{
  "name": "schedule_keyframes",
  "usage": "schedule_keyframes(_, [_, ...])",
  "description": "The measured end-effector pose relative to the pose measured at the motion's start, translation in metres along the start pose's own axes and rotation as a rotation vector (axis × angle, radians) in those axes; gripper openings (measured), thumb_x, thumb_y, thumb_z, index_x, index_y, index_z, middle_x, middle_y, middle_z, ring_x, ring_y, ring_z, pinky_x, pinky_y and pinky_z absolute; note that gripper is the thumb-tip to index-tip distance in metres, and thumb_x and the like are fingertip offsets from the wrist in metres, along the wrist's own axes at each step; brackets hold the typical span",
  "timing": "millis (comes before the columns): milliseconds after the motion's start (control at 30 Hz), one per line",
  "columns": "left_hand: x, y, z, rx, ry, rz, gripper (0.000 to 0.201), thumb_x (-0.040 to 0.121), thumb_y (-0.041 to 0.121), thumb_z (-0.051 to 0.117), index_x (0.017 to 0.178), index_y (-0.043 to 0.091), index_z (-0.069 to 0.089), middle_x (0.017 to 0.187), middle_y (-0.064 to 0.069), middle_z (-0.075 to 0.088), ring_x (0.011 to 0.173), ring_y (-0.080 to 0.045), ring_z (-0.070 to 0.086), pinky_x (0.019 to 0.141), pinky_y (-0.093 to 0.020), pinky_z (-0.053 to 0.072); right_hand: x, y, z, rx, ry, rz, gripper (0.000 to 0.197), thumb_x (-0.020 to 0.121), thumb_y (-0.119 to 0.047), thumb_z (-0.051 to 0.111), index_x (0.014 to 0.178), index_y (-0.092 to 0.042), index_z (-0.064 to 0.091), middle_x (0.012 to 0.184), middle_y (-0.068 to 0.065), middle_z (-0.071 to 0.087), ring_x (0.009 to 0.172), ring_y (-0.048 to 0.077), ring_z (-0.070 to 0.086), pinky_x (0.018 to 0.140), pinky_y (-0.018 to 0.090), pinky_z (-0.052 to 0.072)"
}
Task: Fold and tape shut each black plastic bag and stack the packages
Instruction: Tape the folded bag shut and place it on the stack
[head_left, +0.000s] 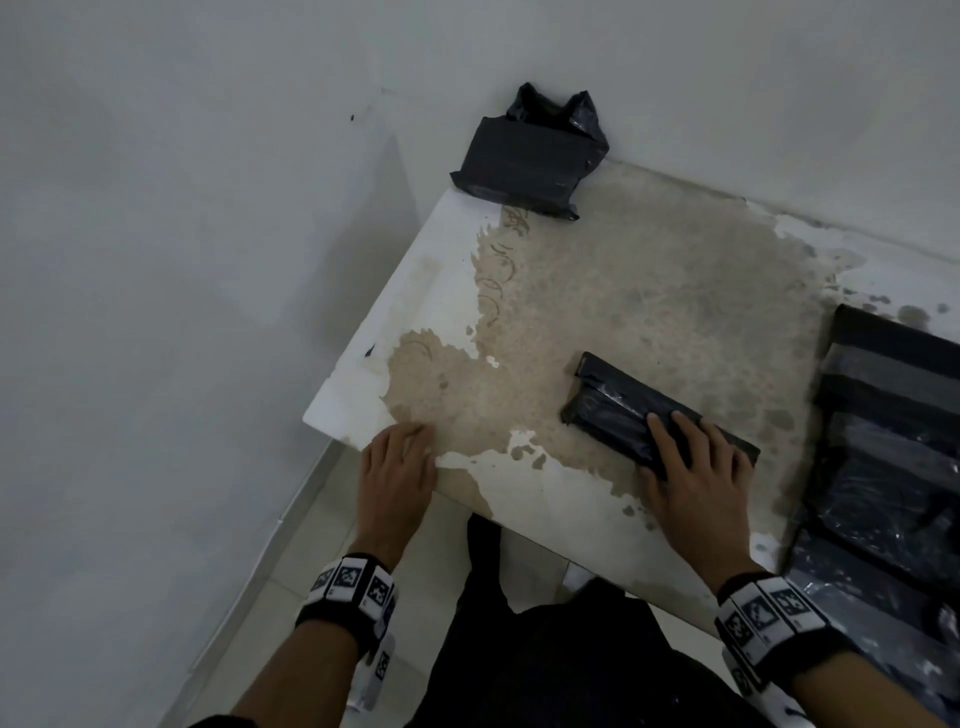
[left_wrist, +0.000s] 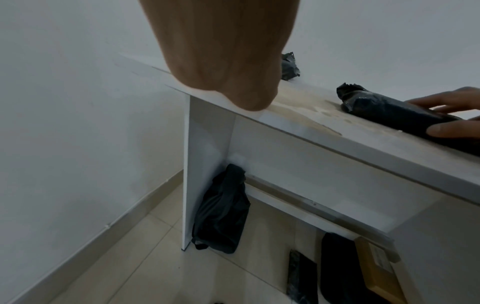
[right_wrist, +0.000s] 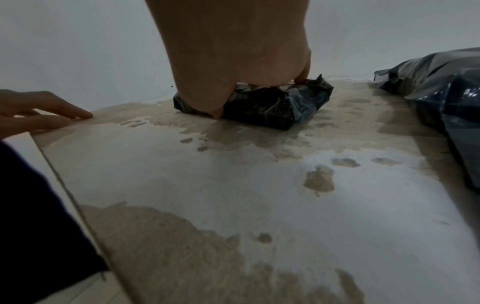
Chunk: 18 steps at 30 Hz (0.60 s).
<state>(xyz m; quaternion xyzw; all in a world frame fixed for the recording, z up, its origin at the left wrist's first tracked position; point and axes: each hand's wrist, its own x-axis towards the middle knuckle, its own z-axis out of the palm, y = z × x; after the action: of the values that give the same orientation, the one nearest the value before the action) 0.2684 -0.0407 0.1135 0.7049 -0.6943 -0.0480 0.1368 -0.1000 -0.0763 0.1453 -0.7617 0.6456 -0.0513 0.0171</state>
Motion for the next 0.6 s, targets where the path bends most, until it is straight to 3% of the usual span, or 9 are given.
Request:
schedule_keyframes(100, [0.001,-0.003,-0.01,0.003,0.018,-0.059,0.034,0.096,0.029,0.044,0.115,0.014,0.068,0.113,-0.007,0.064,0.106,-0.032,0.056,0.086,-0.044,0.048,0.0,-0.002,0.0,0.013,0.012,0.002,0.063,0.094,-0.042,0.049,0.151,-0.016,0.047,0.15,0.017,0.046,0.137,0.043,0.041,0.105,0.059,0.033])
schedule_keyframes(267, [0.006,-0.015,-0.015,0.0,0.051,-0.255,0.032,0.094,0.036,0.049,0.115,0.019,0.065,0.118,-0.003,0.061,0.114,-0.03,0.053,0.093,-0.041,0.037,0.005,-0.004,0.0,0.022,-0.006,-0.039,0.061,0.095,-0.041,0.049,0.151,-0.016,0.047,0.15,0.018,0.046,0.137,0.044,0.039,0.106,0.061,0.031])
schedule_keyframes(367, [0.011,-0.017,-0.007,0.05,0.044,-0.3,0.045,0.097,0.04,0.044,0.131,0.014,0.058,0.136,-0.009,0.056,0.132,-0.035,0.047,0.105,-0.047,0.035,0.01,-0.006,0.0,0.025,-0.022,-0.042,0.061,0.095,-0.042,0.046,0.151,-0.016,0.046,0.15,0.018,0.045,0.138,0.044,0.038,0.107,0.061,0.03])
schedule_keyframes(467, [0.012,-0.013,0.004,0.051,0.017,-0.38,0.063,0.101,0.046,0.036,0.151,0.008,0.039,0.158,-0.015,0.038,0.147,-0.037,0.031,0.117,-0.052,0.024,0.011,-0.009,0.0,0.028,-0.026,-0.037,0.062,0.095,-0.042,0.045,0.151,-0.017,0.045,0.151,0.017,0.044,0.139,0.043,0.037,0.109,0.061,0.029])
schedule_keyframes(600, [0.008,-0.008,0.006,0.049,-0.028,-0.361,0.064,0.102,0.048,0.03,0.152,0.009,0.039,0.159,-0.014,0.036,0.149,-0.038,0.026,0.119,-0.054,0.02,0.009,-0.009,-0.001,0.036,-0.015,-0.033,0.062,0.094,-0.04,0.044,0.151,-0.016,0.046,0.151,0.018,0.045,0.14,0.043,0.037,0.109,0.062,0.03])
